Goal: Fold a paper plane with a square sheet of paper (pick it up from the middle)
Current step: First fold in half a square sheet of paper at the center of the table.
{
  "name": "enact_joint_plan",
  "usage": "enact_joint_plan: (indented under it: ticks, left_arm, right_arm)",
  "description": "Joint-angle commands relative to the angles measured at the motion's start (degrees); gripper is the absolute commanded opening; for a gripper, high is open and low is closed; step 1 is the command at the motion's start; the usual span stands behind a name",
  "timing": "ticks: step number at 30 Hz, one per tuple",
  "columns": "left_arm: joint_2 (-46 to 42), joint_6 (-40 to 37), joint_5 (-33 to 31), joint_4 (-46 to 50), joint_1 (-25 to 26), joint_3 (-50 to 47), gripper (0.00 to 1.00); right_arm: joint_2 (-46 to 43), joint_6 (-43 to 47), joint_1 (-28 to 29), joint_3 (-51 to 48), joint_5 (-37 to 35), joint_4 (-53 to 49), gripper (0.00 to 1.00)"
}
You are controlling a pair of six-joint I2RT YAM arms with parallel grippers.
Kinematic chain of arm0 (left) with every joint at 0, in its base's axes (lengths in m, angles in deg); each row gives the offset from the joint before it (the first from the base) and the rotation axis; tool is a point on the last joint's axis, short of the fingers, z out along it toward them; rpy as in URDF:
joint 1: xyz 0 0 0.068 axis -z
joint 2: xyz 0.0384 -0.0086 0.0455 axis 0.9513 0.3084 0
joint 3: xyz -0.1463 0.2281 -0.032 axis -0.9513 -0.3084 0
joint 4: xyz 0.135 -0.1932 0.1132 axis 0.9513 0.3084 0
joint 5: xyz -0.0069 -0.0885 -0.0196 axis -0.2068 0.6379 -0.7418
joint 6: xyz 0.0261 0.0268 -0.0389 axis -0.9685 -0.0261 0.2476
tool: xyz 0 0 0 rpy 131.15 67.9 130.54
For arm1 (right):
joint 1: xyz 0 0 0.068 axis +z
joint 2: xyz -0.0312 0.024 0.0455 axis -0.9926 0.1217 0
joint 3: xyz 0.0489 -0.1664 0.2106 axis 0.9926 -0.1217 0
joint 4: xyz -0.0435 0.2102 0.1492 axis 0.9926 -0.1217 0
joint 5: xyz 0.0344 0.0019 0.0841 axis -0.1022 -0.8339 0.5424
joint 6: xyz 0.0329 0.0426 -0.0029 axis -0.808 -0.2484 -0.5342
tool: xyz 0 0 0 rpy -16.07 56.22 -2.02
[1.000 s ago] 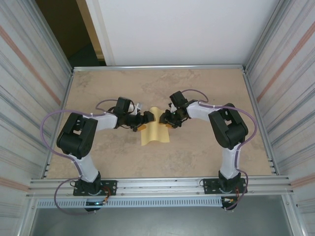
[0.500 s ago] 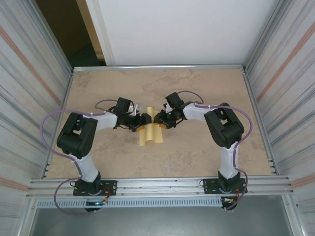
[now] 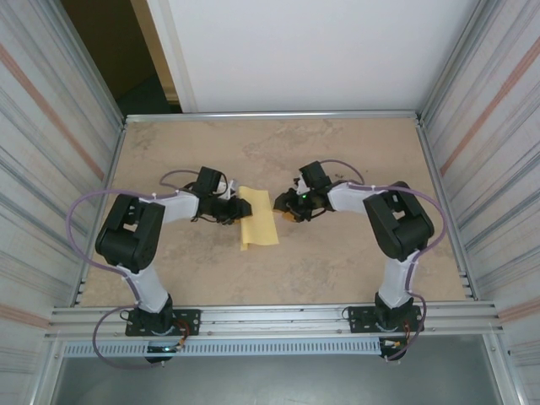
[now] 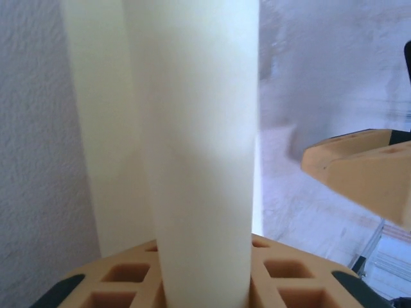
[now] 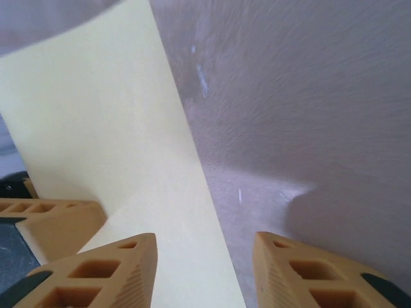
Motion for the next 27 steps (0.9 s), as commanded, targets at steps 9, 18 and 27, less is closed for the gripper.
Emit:
enact_joint_plan:
  ticks: [9,18,27]
  left_arm:
    - [-10.33,9.07,15.88,-13.58,-2.78,4.82,0.28]
    - [-9.72,21.4,23.35,-25.89,-2.75,7.75,0.28]
    - [-8.04,21.71,23.98,-24.87,-2.08,9.0,0.28]
  right_arm:
    - [-15.81,2.02,-9.11,-3.85,11.43,12.35,0.78]
    - [-12.28,1.96,-8.28,2.25,20.22,17.64,0.9]
    - [-7.81,5.21,-4.78,8.42,22.07,12.05,0.85]
